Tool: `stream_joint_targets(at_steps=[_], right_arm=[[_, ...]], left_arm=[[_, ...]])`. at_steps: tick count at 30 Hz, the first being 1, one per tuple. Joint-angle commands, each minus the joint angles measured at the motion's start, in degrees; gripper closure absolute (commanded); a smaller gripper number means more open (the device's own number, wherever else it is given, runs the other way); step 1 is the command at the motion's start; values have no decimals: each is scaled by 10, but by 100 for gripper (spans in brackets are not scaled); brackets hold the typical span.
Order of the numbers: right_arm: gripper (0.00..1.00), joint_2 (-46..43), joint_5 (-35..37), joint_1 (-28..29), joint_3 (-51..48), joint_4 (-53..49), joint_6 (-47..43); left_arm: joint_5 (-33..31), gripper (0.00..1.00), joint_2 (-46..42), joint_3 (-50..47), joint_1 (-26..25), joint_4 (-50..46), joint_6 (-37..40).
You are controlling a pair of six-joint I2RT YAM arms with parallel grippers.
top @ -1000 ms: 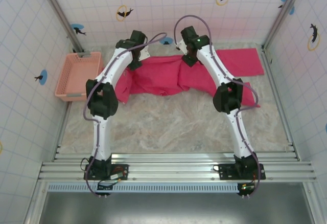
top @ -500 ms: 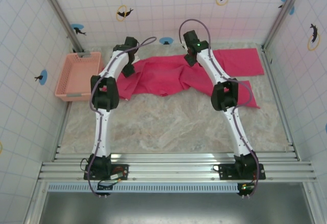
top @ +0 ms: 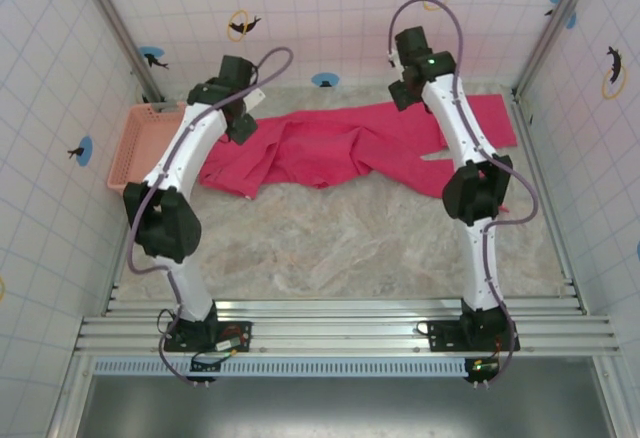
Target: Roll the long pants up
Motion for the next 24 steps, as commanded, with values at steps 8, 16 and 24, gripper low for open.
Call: stream_joint_targets(at_steps=[8, 16, 24], right_arm=[[32, -47, -59, -5, -94, -28, 41], [33, -53, -69, 0, -111, -18, 57], [33, -58, -59, 0, -111, -20, 60]], left_arm=[[-30, 9, 70, -154, -72, -6, -100], [-33, 24, 135, -149, -61, 22, -88], [-8, 61, 177, -117, -40, 9, -86]])
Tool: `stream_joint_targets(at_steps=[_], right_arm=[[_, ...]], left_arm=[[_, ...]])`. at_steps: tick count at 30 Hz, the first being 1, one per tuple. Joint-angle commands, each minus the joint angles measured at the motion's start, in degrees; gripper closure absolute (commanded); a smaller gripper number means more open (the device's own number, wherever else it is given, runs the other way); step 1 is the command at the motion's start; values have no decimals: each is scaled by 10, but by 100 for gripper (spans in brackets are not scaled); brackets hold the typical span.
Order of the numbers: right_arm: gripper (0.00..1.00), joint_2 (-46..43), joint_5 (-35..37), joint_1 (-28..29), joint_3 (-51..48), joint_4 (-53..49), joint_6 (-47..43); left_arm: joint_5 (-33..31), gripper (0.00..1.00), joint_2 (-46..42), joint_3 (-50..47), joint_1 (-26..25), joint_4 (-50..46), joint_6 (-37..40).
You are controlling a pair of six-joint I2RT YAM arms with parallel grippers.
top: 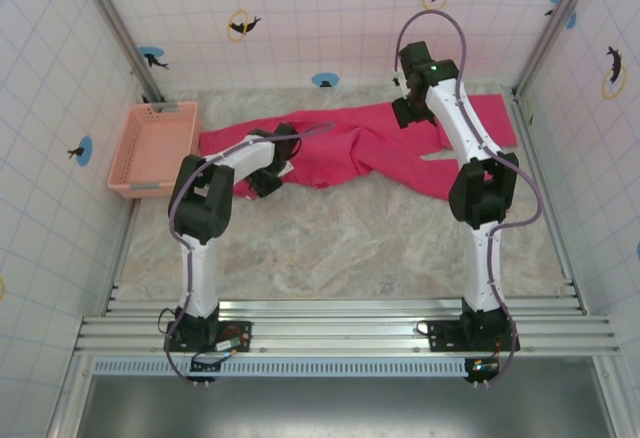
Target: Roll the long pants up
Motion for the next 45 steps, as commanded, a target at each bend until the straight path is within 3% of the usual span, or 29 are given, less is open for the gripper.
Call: stream_joint_targets(at_steps=[1, 3, 4, 11, 17, 21, 25, 27, 29, 32, 33, 35, 42, 45], right_arm=[[33, -30, 4, 5, -4, -1, 10], [33, -29, 5, 6, -3, -1, 12], [33, -29, 4, 6, -3, -1, 12], [33, -25, 12, 11, -6, -7, 9], [33, -30, 24, 15, -22, -16, 0], [33, -39, 31, 14, -42, -26, -9], [32, -50, 52, 8, -46, -60, -27], [32, -60, 72, 1, -50, -79, -37], [31, -69, 91, -11, -51, -97, -43], [29, -83, 109, -37, -59, -119, -47], [29, -89, 112, -48, -66, -125, -48], [28, -100, 119, -72, -89, -132, -45], [28, -116, 67, -188, -188, -129, -25], [30, -114, 45, -209, -226, -115, -26]], left_arm=[[20, 72, 20, 30, 21, -13, -7], [26, 96, 23, 42, 29, -24, -12], [25, 100, 21, 46, 31, -27, -14], [7, 100, -35, 91, 56, -57, -18], [12, 100, -63, 212, 111, -84, -20], [2, 100, -30, 293, 158, -83, -17], [4, 100, 57, 390, 199, -94, -28], [16, 75, 101, 429, 215, -92, -46], [22, 57, 152, 464, 225, -93, -63], [30, 18, 195, 499, 228, -91, -81], [34, 12, 202, 504, 228, -90, -87], [48, 3, 206, 507, 228, -89, -102], [84, 3, 173, 475, 172, -75, -102], [79, 3, 169, 439, 146, -63, -95]])
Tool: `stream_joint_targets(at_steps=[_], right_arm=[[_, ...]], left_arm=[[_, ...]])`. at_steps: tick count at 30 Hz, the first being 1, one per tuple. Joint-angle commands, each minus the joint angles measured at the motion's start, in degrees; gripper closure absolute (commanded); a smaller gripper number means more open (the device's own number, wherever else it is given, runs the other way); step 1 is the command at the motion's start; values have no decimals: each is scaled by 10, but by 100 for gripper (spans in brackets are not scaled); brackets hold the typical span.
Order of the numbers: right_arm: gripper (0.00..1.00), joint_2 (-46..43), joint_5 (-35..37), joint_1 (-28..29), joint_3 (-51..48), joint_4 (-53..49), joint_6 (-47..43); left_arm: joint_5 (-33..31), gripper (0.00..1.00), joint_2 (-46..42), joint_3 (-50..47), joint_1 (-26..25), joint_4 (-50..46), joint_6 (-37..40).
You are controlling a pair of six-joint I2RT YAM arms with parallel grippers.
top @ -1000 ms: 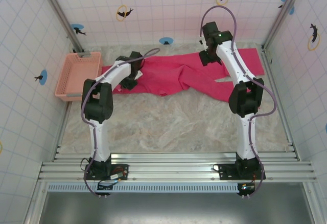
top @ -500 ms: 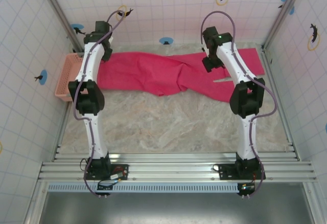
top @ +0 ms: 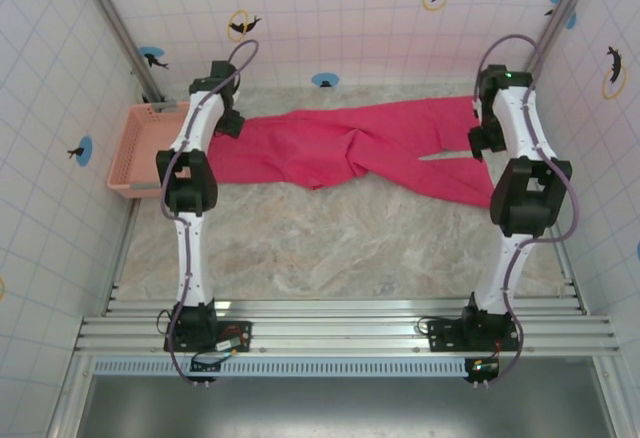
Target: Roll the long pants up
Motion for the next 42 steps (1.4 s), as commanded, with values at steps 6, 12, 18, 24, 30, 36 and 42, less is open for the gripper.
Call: stream_joint_targets(at_steps=[6, 12, 18, 24, 30, 36, 42], right_arm=[[32, -24, -27, 4, -119, 23, -40], [37, -39, -25, 4, -198, 52, -72], [40, -22, -8, 6, -219, 79, -90], [47, 20, 22, 6, -186, 81, -106], [51, 48, -23, -12, -161, 70, -111], [55, 63, -66, -17, -155, 57, -117], [70, 74, -97, -23, -159, 50, -118]], left_arm=[[27, 3, -6, -35, -41, -16, -7], [13, 3, -10, -51, -42, -5, 12], [14, 3, -3, -57, -41, -6, 12], [11, 3, -1, -68, -41, -9, 10], [11, 3, -9, -82, -41, -15, 3], [9, 3, -7, -81, -40, -26, -2], [14, 3, 4, -65, -42, -48, -13]])
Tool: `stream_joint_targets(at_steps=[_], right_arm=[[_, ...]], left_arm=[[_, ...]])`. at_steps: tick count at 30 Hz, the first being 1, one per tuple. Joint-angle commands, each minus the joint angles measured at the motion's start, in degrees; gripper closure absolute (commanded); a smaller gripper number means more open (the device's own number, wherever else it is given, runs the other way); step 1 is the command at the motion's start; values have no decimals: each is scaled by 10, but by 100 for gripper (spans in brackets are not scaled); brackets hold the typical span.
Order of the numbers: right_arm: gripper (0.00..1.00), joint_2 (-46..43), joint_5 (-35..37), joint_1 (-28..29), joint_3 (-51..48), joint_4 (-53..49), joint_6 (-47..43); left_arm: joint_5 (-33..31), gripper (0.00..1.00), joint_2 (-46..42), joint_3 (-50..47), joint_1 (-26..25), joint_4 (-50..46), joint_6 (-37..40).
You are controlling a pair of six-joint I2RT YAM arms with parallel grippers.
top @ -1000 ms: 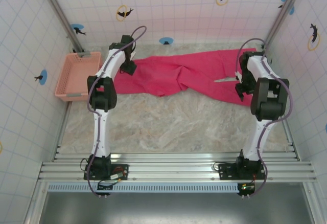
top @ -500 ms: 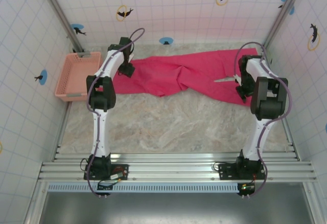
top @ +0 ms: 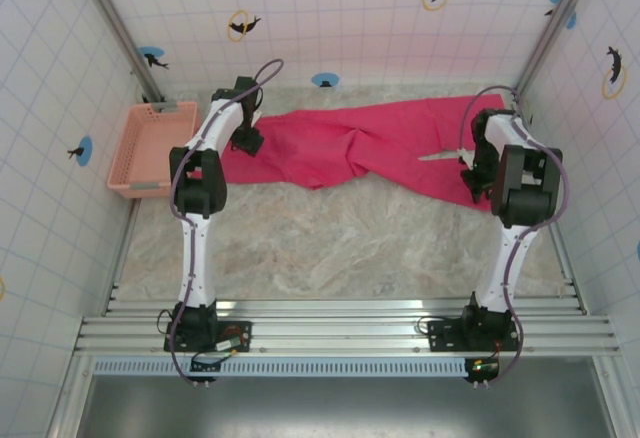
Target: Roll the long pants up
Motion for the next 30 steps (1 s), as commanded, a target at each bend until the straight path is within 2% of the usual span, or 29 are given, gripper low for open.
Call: stream_joint_targets(at_steps=[1, 4, 6, 12, 17, 20, 24, 30], right_arm=[[73, 13, -33, -5, 8, -19, -6], [83, 12, -47, -8, 4, -19, -6], [99, 10, -59, -11, 4, -20, -6], [100, -51, -59, -11, 27, -21, 7], [100, -138, -60, -39, 125, -31, 40], [100, -155, -53, -43, 201, -10, 68], [100, -109, -42, -34, 320, 1, 95], [100, 46, -36, -37, 521, -20, 119]], left_arm=[[-5, 3, 10, 14, -4, -28, -14], [-8, 3, 8, 13, -4, -30, -14], [-12, 3, 5, 11, -4, -31, -14], [-16, 3, -4, -10, -4, -29, -12], [-33, 3, -22, -46, 0, -24, -11], [-41, 3, -38, -64, 3, -20, -7], [-55, 3, -55, -77, 14, -22, -10], [-66, 3, -89, -83, 28, -41, -30]])
